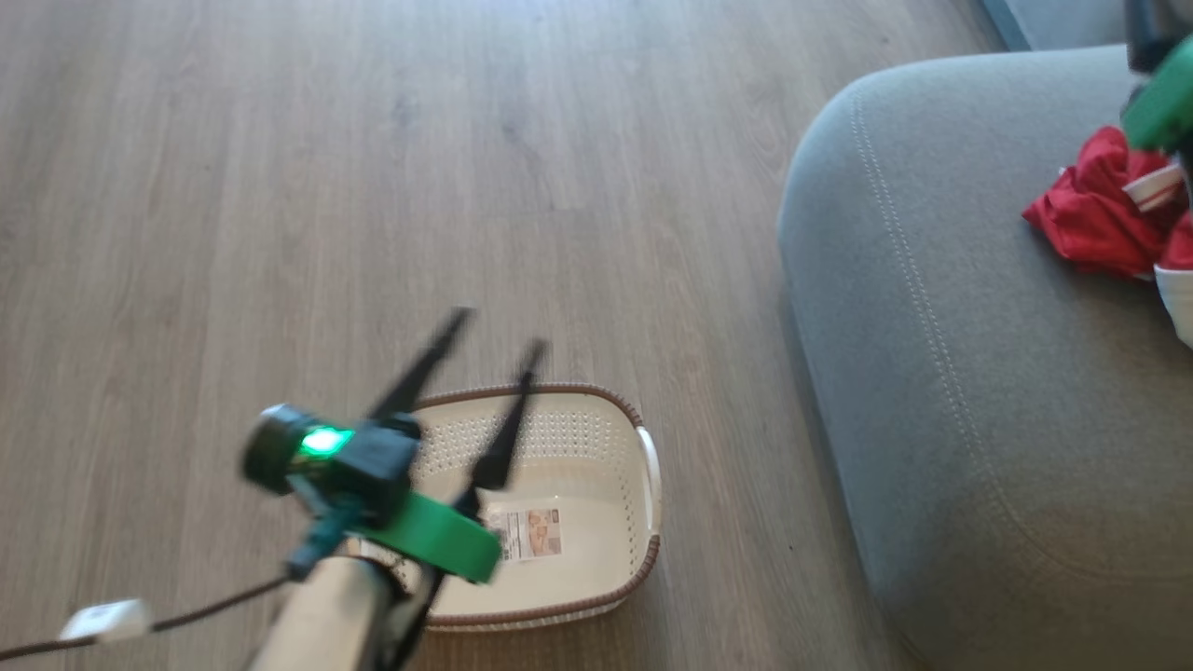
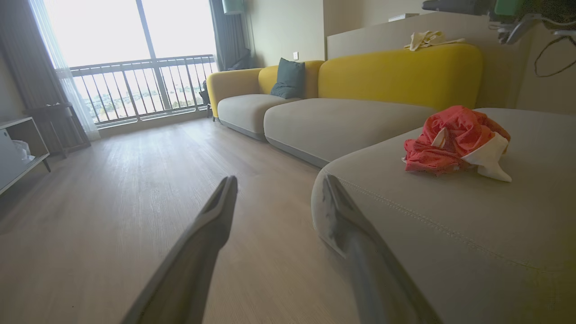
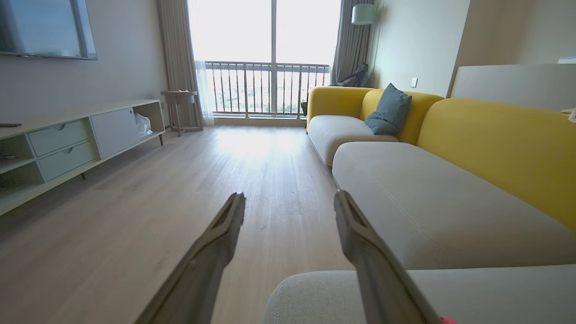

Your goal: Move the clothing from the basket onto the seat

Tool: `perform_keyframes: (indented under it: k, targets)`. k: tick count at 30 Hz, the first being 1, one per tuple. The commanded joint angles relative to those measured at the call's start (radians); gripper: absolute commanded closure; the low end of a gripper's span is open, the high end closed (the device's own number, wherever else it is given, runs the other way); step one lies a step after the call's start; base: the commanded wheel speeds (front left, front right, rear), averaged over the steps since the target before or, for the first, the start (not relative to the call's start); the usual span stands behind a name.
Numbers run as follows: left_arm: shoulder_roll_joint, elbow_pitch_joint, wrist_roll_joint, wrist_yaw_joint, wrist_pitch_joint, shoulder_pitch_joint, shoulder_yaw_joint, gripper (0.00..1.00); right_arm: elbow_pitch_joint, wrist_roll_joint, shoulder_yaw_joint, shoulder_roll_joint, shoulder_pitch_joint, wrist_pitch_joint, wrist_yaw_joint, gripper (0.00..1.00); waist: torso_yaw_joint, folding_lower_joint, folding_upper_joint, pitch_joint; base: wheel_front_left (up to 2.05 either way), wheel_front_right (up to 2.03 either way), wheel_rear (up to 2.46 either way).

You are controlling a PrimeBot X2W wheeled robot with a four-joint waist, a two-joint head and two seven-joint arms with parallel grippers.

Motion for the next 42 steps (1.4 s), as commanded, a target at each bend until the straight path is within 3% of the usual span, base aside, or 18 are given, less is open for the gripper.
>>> perform_keyframes:
  k: [1, 4, 9, 20, 28, 35, 42]
  targets:
    - [-0.004, -0.033, -0.015, 0.009, -0.005, -0.015, 0.074, 0.00, -0.078, 0.016, 0.020, -0.025, 0.024, -0.035, 0.000, 0.00, 0.012, 0.0001, -0.0001, -0.005, 0.00, 0.00, 0.00]
    - [-0.008, -0.028, -0.011, 0.010, -0.005, -0.006, 0.137, 0.00, -0.193, 0.007, 0.048, -0.071, 0.125, -0.110, 0.000, 0.00, 0.028, 0.0001, -0.0001, -0.012, 0.00, 0.00, 0.00]
    - [-0.015, -0.024, -0.008, 0.036, -0.005, 0.012, 0.215, 0.00, -0.323, -0.051, 0.018, -0.049, 0.274, -0.161, 0.000, 0.00, 0.039, 0.0001, -0.0001, -0.015, 0.00, 0.00, 0.00]
    - [-0.022, -0.021, 0.023, 0.096, -0.005, 0.045, 0.230, 0.00, -0.716, -0.215, -0.186, 0.227, 0.755, -0.167, 0.000, 0.00, 0.099, 0.0001, -0.0001, -0.007, 0.00, 0.00, 0.00]
    - [-0.023, 0.032, 0.006, 0.100, -0.005, 0.090, 0.202, 0.00, -0.781, -0.297, -0.242, 0.343, 0.908, -0.168, 0.000, 0.00, 0.105, 0.0001, -0.0001, 0.005, 0.00, 0.00, 0.00]
    - [-0.023, 0.061, -0.050, 0.111, -0.005, 0.113, 0.219, 0.00, -0.802, -0.333, -0.239, 0.375, 0.944, -0.168, 0.000, 0.00, 0.100, 0.0001, -0.0001, 0.012, 0.00, 0.00, 0.00]
    - [-0.023, 0.048, -0.073, 0.088, -0.005, 0.128, 0.220, 0.00, -0.807, -0.340, -0.245, 0.388, 0.964, -0.168, 0.000, 0.00, 0.103, 0.0001, -0.0001, 0.011, 0.00, 0.00, 0.00]
